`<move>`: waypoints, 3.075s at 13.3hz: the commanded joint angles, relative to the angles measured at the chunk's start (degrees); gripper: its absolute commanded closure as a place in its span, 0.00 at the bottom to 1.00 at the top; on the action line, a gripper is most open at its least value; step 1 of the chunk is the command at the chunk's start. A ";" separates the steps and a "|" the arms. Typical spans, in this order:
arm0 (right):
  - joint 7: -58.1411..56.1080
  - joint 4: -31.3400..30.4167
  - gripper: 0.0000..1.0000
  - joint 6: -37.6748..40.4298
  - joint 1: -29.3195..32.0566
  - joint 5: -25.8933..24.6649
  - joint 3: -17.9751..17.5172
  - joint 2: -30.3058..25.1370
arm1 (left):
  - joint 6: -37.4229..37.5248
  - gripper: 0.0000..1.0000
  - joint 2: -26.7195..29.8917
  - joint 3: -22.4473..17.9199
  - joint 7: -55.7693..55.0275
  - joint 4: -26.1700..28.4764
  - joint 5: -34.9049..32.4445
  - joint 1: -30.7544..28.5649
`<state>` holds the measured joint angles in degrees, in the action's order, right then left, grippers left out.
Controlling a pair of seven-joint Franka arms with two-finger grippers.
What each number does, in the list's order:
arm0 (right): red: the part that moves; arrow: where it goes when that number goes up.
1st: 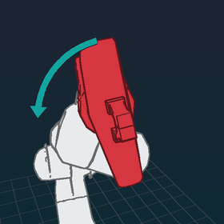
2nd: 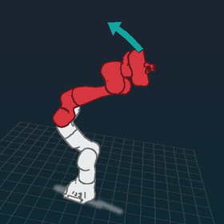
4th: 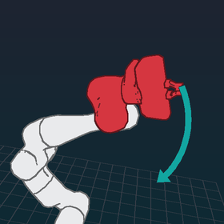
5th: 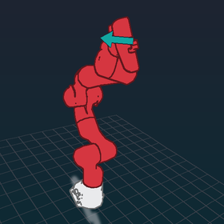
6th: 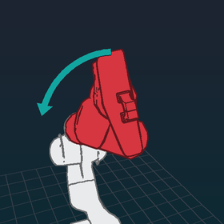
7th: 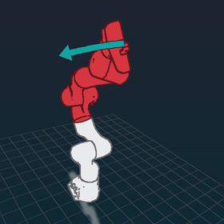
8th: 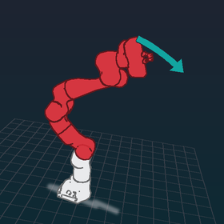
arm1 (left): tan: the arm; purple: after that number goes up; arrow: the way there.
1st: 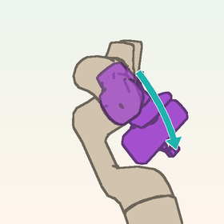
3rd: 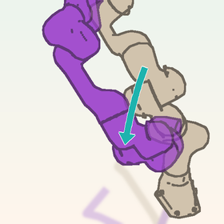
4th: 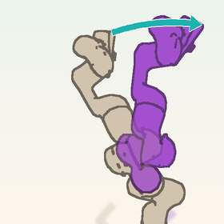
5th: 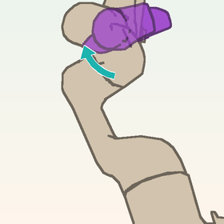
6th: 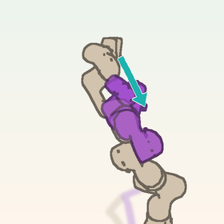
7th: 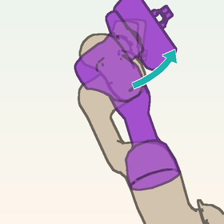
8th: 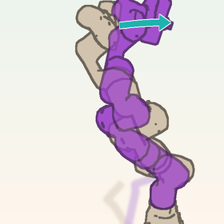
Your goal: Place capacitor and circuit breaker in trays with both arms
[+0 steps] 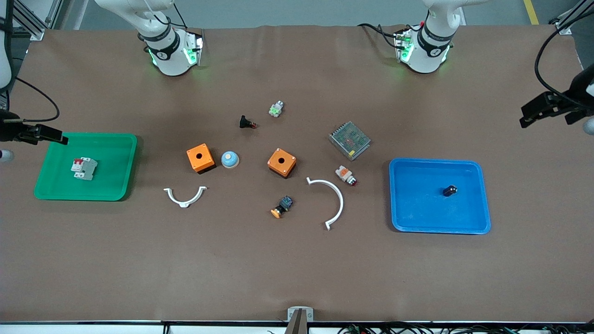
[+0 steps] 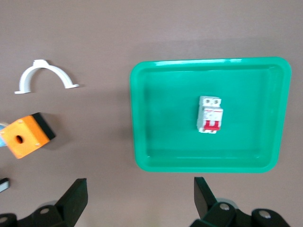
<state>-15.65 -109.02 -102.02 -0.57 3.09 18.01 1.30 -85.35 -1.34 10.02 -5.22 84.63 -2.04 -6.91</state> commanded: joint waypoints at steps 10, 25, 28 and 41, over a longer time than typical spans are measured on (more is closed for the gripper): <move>2.38 7.41 0.00 8.84 -2.16 -3.00 -0.61 -2.53 | -4.12 0.00 11.71 -6.24 -0.85 14.95 1.25 8.50; 3.52 20.68 0.00 11.14 4.96 -1.86 -12.91 0.89 | -5.18 0.00 7.58 -6.42 -0.06 11.08 2.57 8.58; 12.02 22.27 0.00 12.46 1.98 -2.30 -12.92 1.78 | -4.91 0.00 7.67 -6.50 -0.06 11.08 2.48 8.50; 11.96 23.68 0.00 12.63 3.12 -2.12 -13.53 1.51 | -4.83 0.00 3.45 -6.59 1.35 6.16 1.52 8.06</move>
<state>-4.44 -86.80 -90.48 2.49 1.28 5.22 2.26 -90.89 2.84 3.43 -5.29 92.00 -0.46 1.24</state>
